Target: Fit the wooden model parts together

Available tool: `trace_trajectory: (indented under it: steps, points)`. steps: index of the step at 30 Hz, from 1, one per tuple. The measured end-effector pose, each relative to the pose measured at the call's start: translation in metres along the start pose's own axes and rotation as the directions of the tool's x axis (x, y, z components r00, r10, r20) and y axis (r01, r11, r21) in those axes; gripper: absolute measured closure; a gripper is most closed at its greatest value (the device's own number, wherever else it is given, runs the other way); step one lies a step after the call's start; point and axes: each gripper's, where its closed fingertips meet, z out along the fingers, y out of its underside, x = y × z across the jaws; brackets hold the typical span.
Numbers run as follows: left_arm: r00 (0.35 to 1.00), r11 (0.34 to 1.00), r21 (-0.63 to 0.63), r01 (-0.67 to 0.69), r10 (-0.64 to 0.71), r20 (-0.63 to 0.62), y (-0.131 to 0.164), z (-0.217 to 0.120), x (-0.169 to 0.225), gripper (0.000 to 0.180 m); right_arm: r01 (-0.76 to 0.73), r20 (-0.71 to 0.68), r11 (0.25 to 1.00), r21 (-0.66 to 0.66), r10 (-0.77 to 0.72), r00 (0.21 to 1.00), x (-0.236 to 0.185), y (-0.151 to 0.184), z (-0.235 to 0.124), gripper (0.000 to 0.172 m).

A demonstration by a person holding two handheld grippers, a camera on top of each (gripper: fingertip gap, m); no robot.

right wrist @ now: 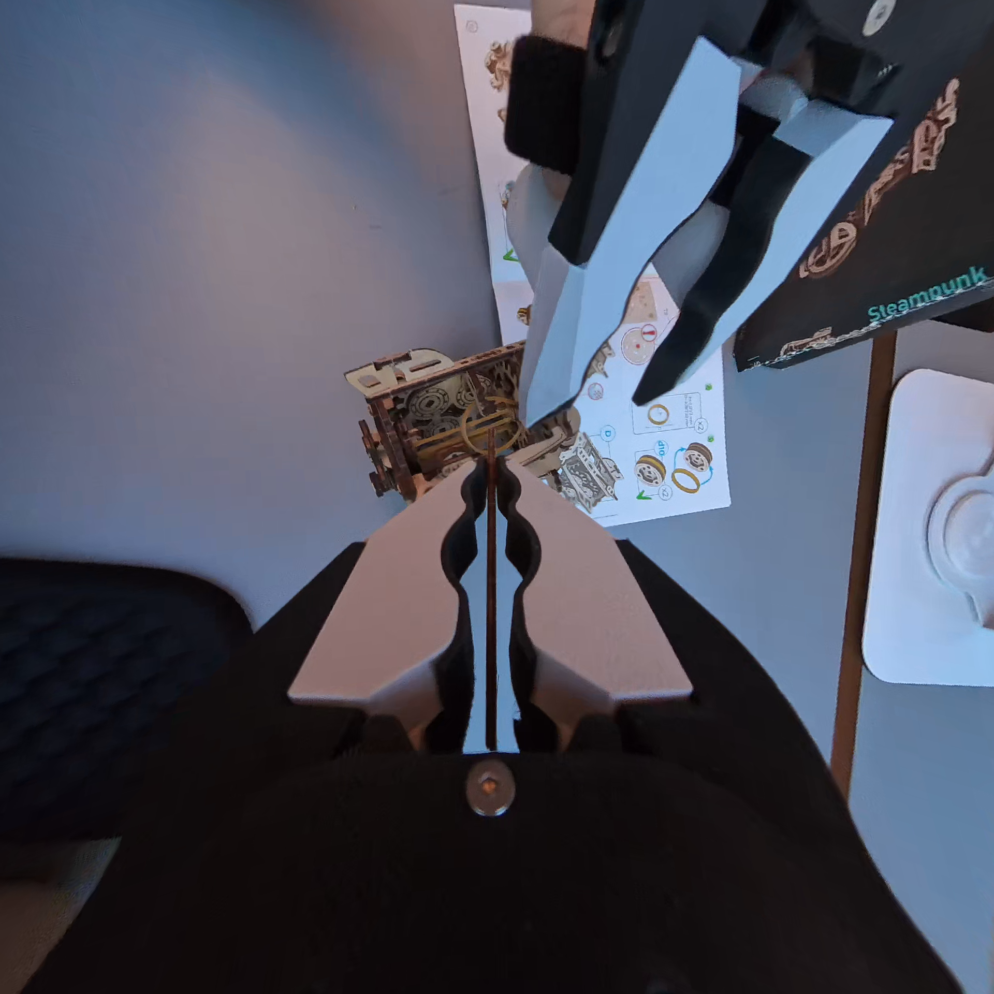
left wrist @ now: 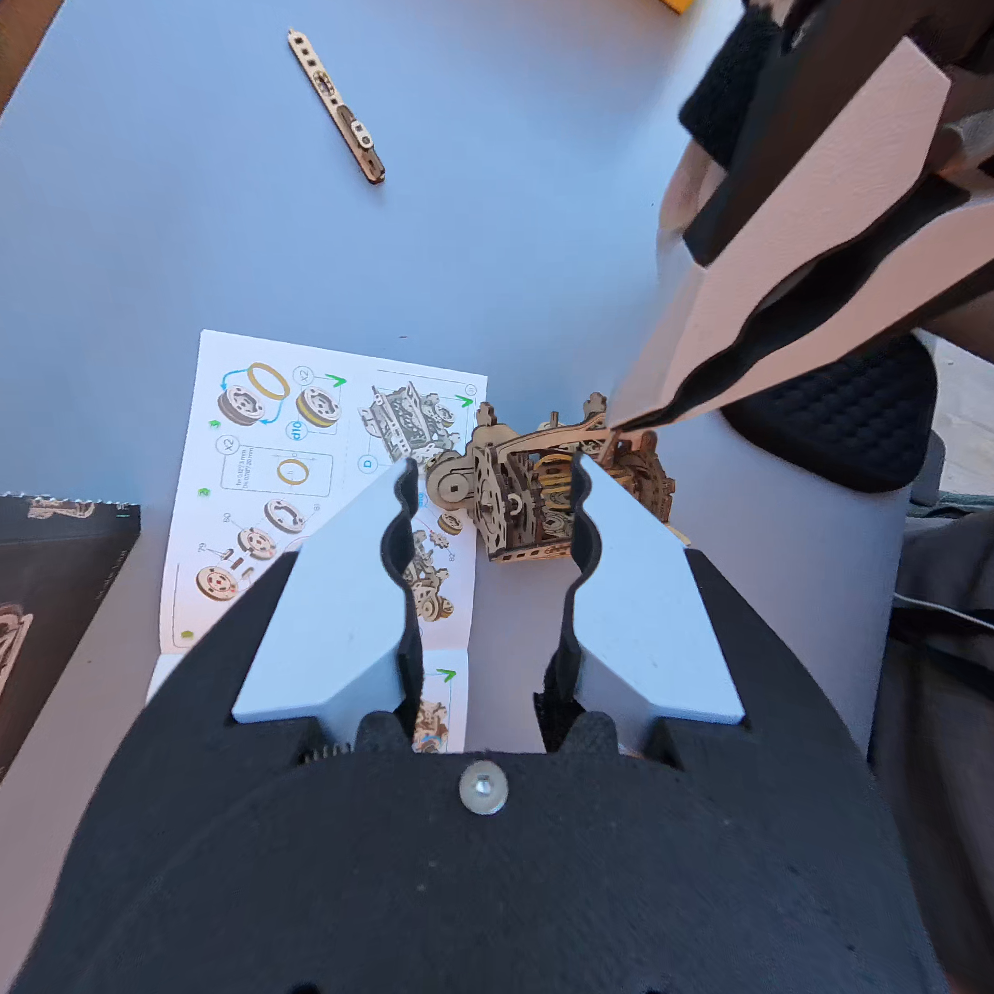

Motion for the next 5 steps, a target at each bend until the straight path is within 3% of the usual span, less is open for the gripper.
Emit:
trace_trajectory:
  steps: [1,5]
  points:
    - [1.0,1.0,-0.017,-0.004,0.004,0.031,0.0023,0.0006,-0.0036,0.123,0.029,0.01,0.999,-0.015,-0.029,1.0,0.0006,0.0021,0.0018,0.171]
    - [0.994,0.997,-0.079,-0.023,0.031,0.101,0.0112,0.0054,-0.0117,0.125,0.086,0.048,0.996,-0.018,-0.085,0.995,-0.0026,0.0035,0.0097,0.171]
